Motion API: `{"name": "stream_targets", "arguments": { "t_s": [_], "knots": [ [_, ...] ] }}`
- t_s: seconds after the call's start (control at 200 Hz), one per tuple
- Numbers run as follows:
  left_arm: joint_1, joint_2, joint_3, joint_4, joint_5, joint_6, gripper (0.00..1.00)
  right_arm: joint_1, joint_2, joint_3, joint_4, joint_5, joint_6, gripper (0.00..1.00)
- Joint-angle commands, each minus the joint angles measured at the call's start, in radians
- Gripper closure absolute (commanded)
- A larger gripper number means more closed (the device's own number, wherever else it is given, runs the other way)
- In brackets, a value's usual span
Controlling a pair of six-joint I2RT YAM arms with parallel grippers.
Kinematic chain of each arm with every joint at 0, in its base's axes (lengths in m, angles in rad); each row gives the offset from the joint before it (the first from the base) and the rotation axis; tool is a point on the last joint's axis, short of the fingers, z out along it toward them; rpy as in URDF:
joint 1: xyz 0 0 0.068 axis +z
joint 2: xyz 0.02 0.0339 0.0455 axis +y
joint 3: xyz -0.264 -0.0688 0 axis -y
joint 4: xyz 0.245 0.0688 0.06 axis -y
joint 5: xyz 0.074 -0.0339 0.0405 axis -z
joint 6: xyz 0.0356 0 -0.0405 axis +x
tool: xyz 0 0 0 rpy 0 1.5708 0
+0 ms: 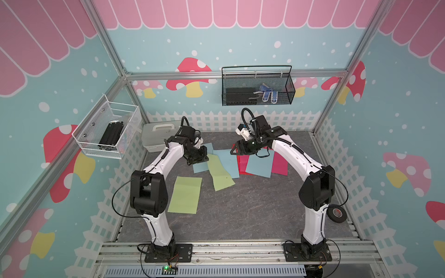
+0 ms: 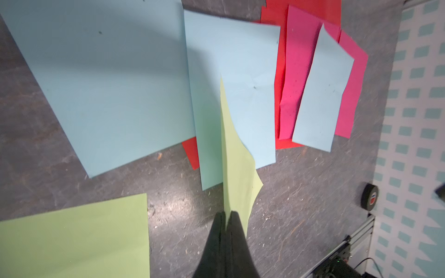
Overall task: Sort the scattered colored papers by color
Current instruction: Pick up the colored paper from the center of the board.
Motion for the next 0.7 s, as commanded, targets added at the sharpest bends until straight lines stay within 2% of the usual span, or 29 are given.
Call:
{"name": "stream_targets", "arguments": {
  "t_s": [0.0,0.11,0.345,0.505,0.695],
  "knots": [
    [-0.060,-0.094,-0.050,-0.173,-0.130,0.054,1.00,0.001,-0.059,-0.057,0.033,0.010,0.014,0.39],
    [-0.089,-0.172,-0.091,-0.224,-0.212,0.040,1.00,0.001,-0.091,-0.103,0.055,0.010,0.018,0.39],
    [-0.091,-0.313,-0.155,-0.337,-0.347,0.036,1.00,0.000,-0.150,-0.171,0.088,-0.005,0.028,0.39],
    [-0.091,-0.328,-0.126,-0.434,-0.420,0.057,1.00,0.000,-0.163,-0.180,0.095,-0.008,0.031,0.39],
    [-0.091,-0.279,-0.069,-0.505,-0.477,0.096,1.00,-0.002,-0.171,-0.190,0.104,-0.017,0.034,0.39]
  ]
}}
